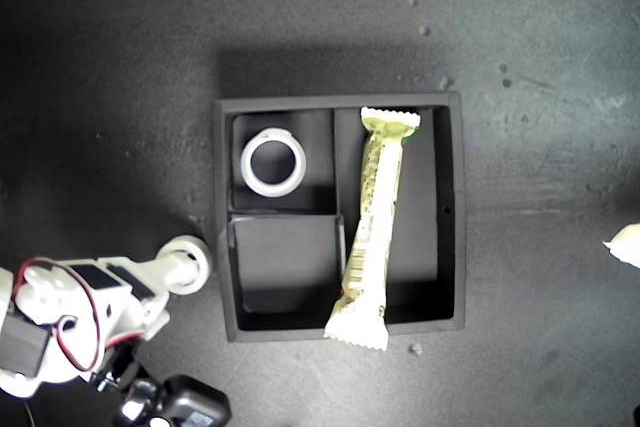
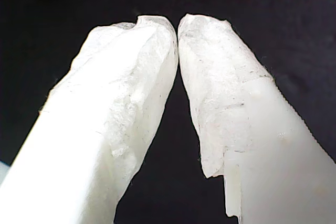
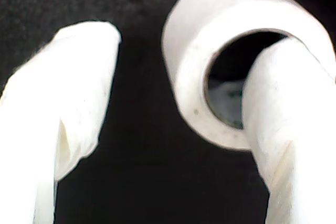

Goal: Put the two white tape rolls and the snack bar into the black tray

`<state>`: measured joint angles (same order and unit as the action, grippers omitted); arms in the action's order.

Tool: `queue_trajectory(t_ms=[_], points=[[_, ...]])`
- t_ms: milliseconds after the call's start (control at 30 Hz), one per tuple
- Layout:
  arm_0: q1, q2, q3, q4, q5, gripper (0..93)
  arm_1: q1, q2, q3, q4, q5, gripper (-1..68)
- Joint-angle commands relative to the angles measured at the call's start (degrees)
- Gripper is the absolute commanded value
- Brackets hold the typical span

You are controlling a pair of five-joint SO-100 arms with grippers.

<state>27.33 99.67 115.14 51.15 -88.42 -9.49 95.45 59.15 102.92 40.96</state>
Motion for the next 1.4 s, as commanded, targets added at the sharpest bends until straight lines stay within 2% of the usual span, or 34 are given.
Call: queue_trajectory(t_ms=[0, 200, 300, 500, 600, 800, 933, 1200, 1367], points=[[0.2, -0.4, 1.0, -1.8, -0.7, 17.5, 0.0, 2.5, 0.1, 0.1, 0.4, 0.0], [-0.8, -2.7, 5.9, -8.2, -2.5, 14.3, -0.2, 2.5, -2.3, 0.2, 1.5, 0.0], [-2.5, -3.6, 9.4, -12.5, -4.8, 7.5, 0.5, 3.0, -5.6, 0.2, 4.7, -0.1], [-4.9, -0.7, 11.9, -13.9, -4.3, 0.0, 4.7, 15.4, -0.8, 0.1, 20.2, -0.2], [-5.3, 5.4, 9.8, -7.2, -2.6, 0.0, 5.8, 27.0, 9.6, -4.0, 25.5, -0.2], [-6.3, 15.9, -2.5, 9.8, 3.8, 0.0, 8.6, 52.9, 44.6, -20.2, 34.7, -0.3], [-7.6, 14.3, -15.8, 17.5, 9.7, 0.0, 9.5, 65.4, 65.1, -31.4, 37.6, -0.3], [-10.0, -4.9, -42.2, 25.0, 17.4, 0.0, 10.7, 71.6, 91.7, -48.3, 37.7, -0.3], [-11.0, -18.0, -51.9, 27.0, 17.7, 0.0, 9.8, 71.7, 96.9, -52.3, 38.0, -0.3]])
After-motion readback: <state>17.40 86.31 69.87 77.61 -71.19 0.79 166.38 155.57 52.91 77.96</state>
